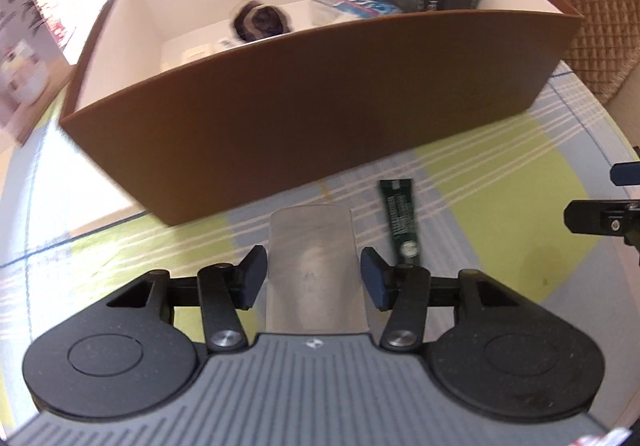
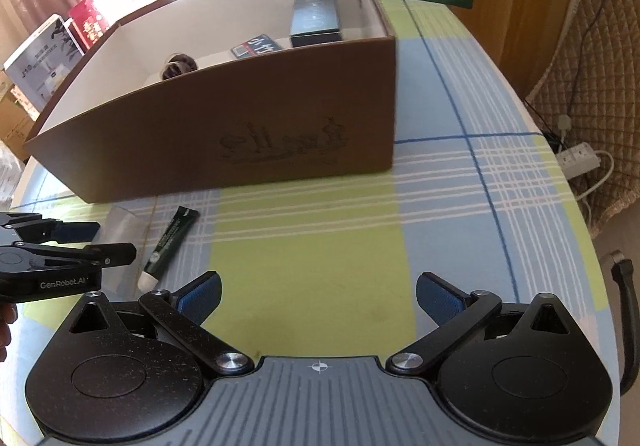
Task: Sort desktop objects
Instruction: 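Grasp the clear plastic cup with the left gripper while the right gripper grasps the green tube, then lift the clear cup and green tube and carry both over the brown box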
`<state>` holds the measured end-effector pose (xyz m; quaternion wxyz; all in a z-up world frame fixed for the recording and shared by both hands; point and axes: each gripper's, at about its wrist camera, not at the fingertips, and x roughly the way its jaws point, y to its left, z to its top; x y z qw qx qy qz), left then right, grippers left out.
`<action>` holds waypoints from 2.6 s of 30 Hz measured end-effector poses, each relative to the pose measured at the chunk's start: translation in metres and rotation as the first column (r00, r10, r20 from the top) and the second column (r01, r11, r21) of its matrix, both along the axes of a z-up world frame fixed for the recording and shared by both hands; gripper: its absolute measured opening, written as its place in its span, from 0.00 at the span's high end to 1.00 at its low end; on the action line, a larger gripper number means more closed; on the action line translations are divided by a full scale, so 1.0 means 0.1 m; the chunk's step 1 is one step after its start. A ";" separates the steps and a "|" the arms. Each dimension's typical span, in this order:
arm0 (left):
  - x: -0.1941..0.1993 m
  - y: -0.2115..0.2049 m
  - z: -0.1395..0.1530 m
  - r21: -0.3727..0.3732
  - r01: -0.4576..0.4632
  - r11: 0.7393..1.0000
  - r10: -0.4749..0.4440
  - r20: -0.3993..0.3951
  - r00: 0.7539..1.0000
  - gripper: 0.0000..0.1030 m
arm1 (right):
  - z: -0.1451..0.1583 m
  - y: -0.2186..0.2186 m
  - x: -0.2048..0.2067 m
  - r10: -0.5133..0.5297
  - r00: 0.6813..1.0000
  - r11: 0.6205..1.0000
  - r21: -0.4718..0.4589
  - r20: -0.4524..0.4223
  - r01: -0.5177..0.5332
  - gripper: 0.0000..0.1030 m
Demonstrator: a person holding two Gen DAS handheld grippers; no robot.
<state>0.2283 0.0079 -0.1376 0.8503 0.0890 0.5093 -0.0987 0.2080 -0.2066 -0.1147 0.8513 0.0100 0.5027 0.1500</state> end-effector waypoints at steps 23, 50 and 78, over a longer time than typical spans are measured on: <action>-0.25 0.81 0.08 0.020 -0.234 0.972 0.234 -0.020 0.972 0.54 | -0.36 1.21 0.06 0.316 0.949 0.948 -0.033 -0.011 -0.316 0.23; -0.65 0.26 0.07 -0.086 -0.073 0.994 0.069 -0.049 0.996 0.55 | -0.27 0.39 -0.46 0.377 0.925 0.922 -0.116 0.049 -0.370 0.87; -0.65 0.06 -0.04 0.006 -0.068 0.998 0.068 -0.077 0.995 0.54 | -0.28 0.25 -0.54 0.392 0.917 0.914 -0.144 0.072 -0.379 0.86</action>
